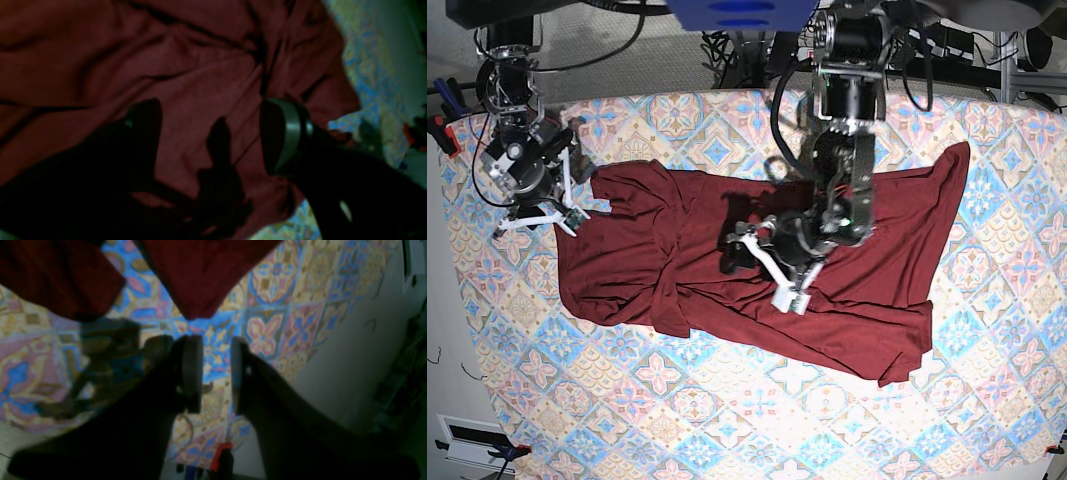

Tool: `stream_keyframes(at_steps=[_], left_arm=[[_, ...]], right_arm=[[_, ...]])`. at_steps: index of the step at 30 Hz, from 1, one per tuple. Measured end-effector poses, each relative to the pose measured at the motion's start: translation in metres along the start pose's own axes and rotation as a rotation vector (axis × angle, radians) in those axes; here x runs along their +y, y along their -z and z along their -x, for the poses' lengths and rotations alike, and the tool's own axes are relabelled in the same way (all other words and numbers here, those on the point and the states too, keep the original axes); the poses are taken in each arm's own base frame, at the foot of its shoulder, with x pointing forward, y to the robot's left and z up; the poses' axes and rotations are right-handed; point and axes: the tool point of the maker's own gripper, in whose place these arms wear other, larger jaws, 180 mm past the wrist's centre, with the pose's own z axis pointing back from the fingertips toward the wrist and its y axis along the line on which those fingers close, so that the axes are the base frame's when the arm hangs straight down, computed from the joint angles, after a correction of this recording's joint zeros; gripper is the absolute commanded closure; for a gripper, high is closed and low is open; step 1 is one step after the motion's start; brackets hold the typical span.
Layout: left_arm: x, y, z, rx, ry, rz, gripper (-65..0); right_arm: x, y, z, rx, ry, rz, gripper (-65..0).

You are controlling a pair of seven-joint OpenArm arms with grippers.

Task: Layout the t-shirt on the table in an organized manner, then fold the t-shirt properly
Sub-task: 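Reach the left gripper across the shirt and grasp the bunched middle fabric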

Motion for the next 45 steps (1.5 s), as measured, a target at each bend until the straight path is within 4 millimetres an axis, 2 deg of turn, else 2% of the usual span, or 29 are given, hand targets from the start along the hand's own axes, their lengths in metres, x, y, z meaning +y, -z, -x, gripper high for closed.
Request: stream_keyframes(at_steps=[7, 10, 13, 16, 25, 27, 29, 32, 34, 39, 41, 42, 44, 45], left_arm=[[-0.052, 0.024, 0.010, -0.028, -0.019, 0.164, -45.4], [-0.065, 0.037, 0.012, -0.022, -0.028, 0.206, -45.2], [-0.069, 0.047, 0.009, -0.026, -0.058, 0.227, -44.9], [-0.060, 0.058, 0.006, -0.043, -0.125, 0.185, -44.8], [-0.064, 0.083, 0.010, -0.019, -0.118, 0.133, -44.0], [-0.071, 0.087, 0.013, 0.001, -0.092, 0.132, -37.9], [-0.078, 0.088, 0.021, 0.020, -0.058, 0.139, -24.4], [-0.085, 0.090, 0.034, 0.061, -0.031, 0.149, -0.2], [-0.084, 0.090, 0.037, 0.067, -0.032, 0.148, 0.0], [-0.087, 0.087, 0.030, 0.052, -0.029, 0.150, 0.0], [-0.104, 0.078, 0.017, 0.002, -0.014, 0.194, 0.0], [-0.119, 0.070, 0.006, -0.043, -0.007, 0.231, 0.0], [-0.153, 0.045, -0.019, -0.139, 0.024, 0.346, 0.0], [-0.160, 0.034, -0.027, -0.171, 0.030, 0.377, 0.0]], right_arm=[[-0.007, -0.001, 0.001, 0.000, 0.011, 0.017, -14.3], [-0.007, -0.001, 0.000, -0.001, 0.011, 0.017, -14.3], [-0.007, -0.001, 0.001, 0.000, 0.011, 0.018, -14.2], [-0.007, -0.001, 0.001, 0.000, 0.011, 0.017, -14.2], [-0.007, -0.001, 0.001, 0.001, 0.011, 0.018, -14.2], [-0.007, -0.001, 0.001, -0.001, 0.012, 0.018, -14.2], [-0.008, -0.001, 0.001, 0.001, 0.014, 0.019, -14.2], [-0.016, -0.003, 0.007, 0.008, 0.041, 0.038, -14.2], [-0.020, -0.004, 0.010, 0.021, 0.042, 0.054, -14.2], [-0.018, -0.004, 0.008, 0.008, 0.048, 0.045, -14.2], [-0.019, -0.004, 0.008, 0.005, 0.046, 0.047, -14.2], [-0.019, -0.004, 0.005, -0.006, 0.047, 0.047, -14.2], [-0.019, -0.004, 0.003, -0.020, 0.046, 0.047, -14.2], [-0.019, -0.004, 0.002, -0.022, 0.046, 0.047, -14.2]])
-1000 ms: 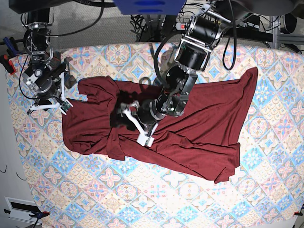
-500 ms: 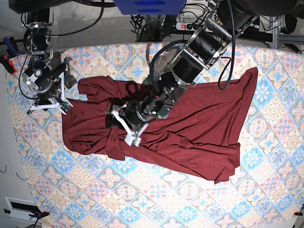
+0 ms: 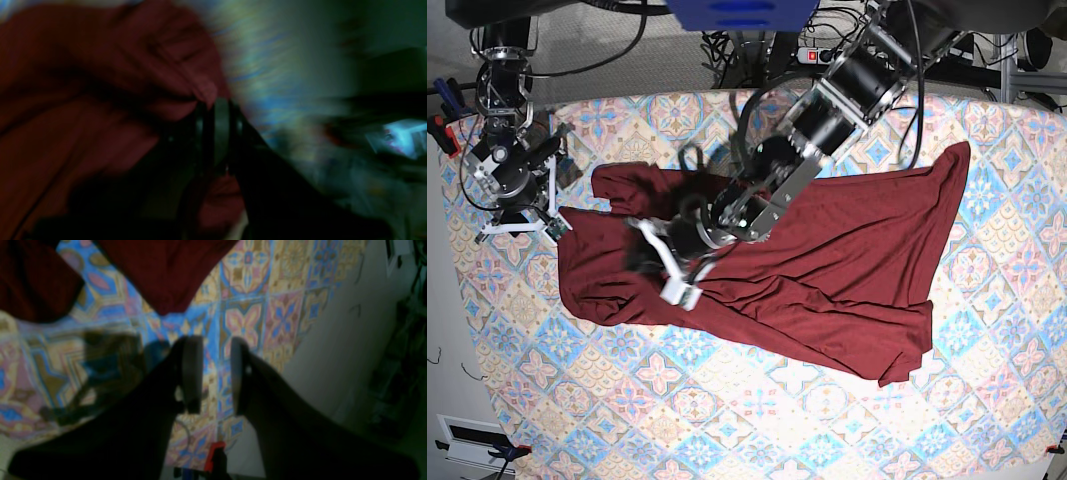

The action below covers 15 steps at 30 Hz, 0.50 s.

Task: Layout the t-shirt on the table in an organized manner, then fold the t-shirt properly
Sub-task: 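Reach the left gripper across the shirt and grasp the bunched middle fabric, then pull the grasped fabric with the left gripper back toward its side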

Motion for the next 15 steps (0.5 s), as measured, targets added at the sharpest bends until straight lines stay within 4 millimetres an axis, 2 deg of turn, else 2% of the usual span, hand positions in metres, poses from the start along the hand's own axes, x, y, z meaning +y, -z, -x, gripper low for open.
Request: stream_keyframes(at_steps=[3, 7, 10, 12, 15], left_arm=[[0.003, -0.025, -0.019, -0.071, 0.018, -0.057, 0.0], [0.020, -0.067, -0.009, -0.074, 0.028, -0.138, 0.0], [0.032, -0.105, -0.008, -0.102, 0.010, -0.206, 0.0], [0.038, -0.138, -0.016, -0.154, 0.010, -0.241, 0.0], [0.045, -0.182, -0.015, -0.189, 0.014, -0.302, 0.0]], right_arm=[[0.000, 0.000, 0.002, 0.006, -0.003, 0.002, -14.2], [0.000, 0.000, -0.001, -0.008, -0.003, 0.000, -14.2], [-0.002, 0.001, -0.005, -0.013, -0.006, 0.004, -14.2], [-0.007, 0.001, -0.011, -0.027, -0.004, 0.015, -14.2], [-0.011, 0.000, -0.012, -0.027, -0.004, 0.028, -14.2]])
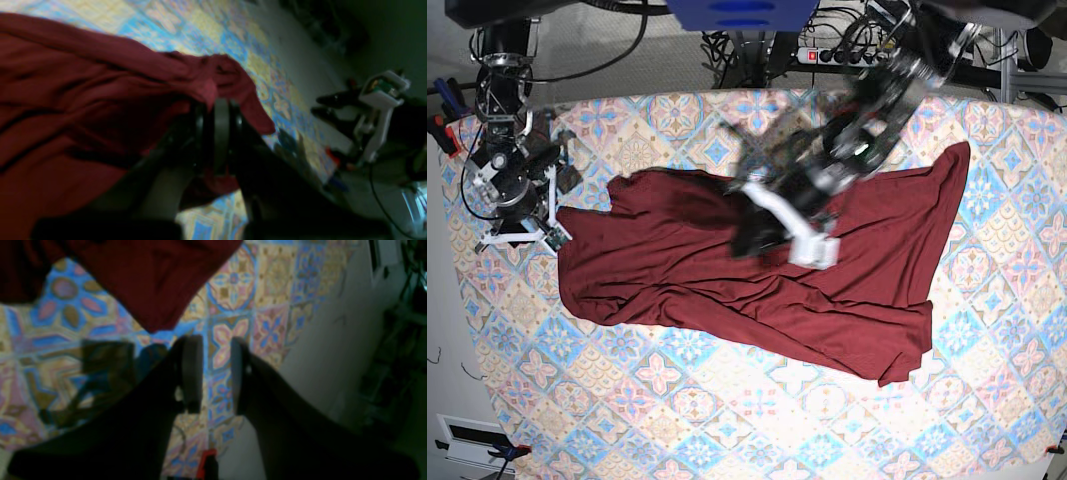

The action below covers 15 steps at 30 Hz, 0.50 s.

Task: Layout the t-shirt on the table in an organized manner, then fold the t-shirt properly
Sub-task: 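Pull the grasped fabric with the left gripper back toward its side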

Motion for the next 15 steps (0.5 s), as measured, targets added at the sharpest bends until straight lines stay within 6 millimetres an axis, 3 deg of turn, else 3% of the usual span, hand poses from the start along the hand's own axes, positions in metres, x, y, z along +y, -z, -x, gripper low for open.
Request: stream_keyframes(at_steps=[2, 6, 11, 15], left_arm=[[0.011, -0.025, 0.008, 0.023, 0.005, -0.039, 0.0], [0.035, -0.068, 0.032, 0.090, -0.010, -0.128, 0.0], [0.086, -0.123, 0.048, 0.119, -0.048, -0.335, 0.0], [0.113, -0.161, 0.055, 0.135, -0.065, -0.458, 0.0]], right_arm=[[0.009, 0.001, -0.001, 0.008, -0.023, -0.020, -14.2], [0.028, 0.005, -0.020, -0.038, -0.062, -0.073, -14.2], [0.012, 0.005, -0.054, -0.112, -0.089, -0.036, -14.2], [0.011, 0.010, -0.058, -0.111, -0.090, -0.044, -14.4]])
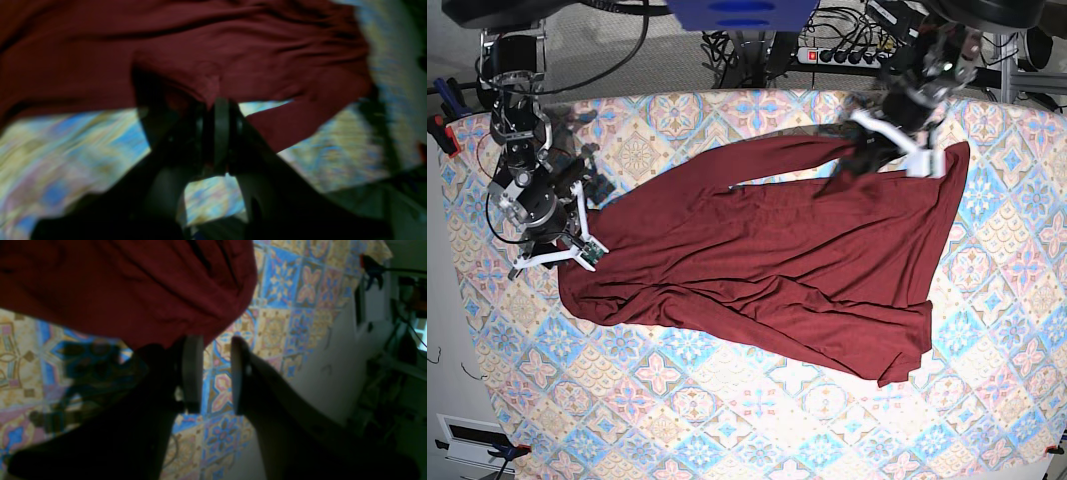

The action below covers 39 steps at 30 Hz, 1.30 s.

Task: Layout the t-shirt on the table in an organized manner, then fold the t-shirt properly
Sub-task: 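Pull the grasped fabric with the left gripper back toward its side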

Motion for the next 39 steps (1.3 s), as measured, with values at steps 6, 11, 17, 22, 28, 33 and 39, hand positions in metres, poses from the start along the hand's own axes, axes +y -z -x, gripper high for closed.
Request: stream_keyframes(at_steps=[6, 11, 17, 22, 28, 33, 39], left_arm=[[0.046, -0.027, -0.002, -0.003, 0.002, -0.143, 0.0], [0.070, -0.047, 0.004, 0.012, -0.001, -0.224, 0.0], [0.066, -0.051, 0.018, 0.032, -0.038, -0.221, 0.0], [0.063, -0.052, 0.030, 0.061, -0.082, -0.230, -0.2], [0.061, -0.054, 0.051, 0.186, -0.099, -0.227, -6.8], [0.062, -0.055, 0.052, 0.193, -0.101, -0.234, -12.7], [0.059, -0.060, 0.072, 0.308, -0.112, -0.225, -19.4]], right_arm=[[-0.016, 0.017, 0.011, 0.050, 0.034, 0.004, -14.6], [0.000, 0.033, 0.035, 0.119, 0.062, -0.060, -14.6], [0.049, 0.050, 0.018, 0.090, 0.086, -0.186, -14.6], [0.053, 0.058, 0.018, 0.109, 0.111, -0.201, -14.6], [-0.011, 0.058, -0.025, 0.002, 0.124, -0.079, -14.6], [0.014, 0.077, 0.013, 0.139, 0.146, -0.166, -14.7], [0.002, 0.092, 0.008, 0.107, 0.192, -0.176, -14.7]])
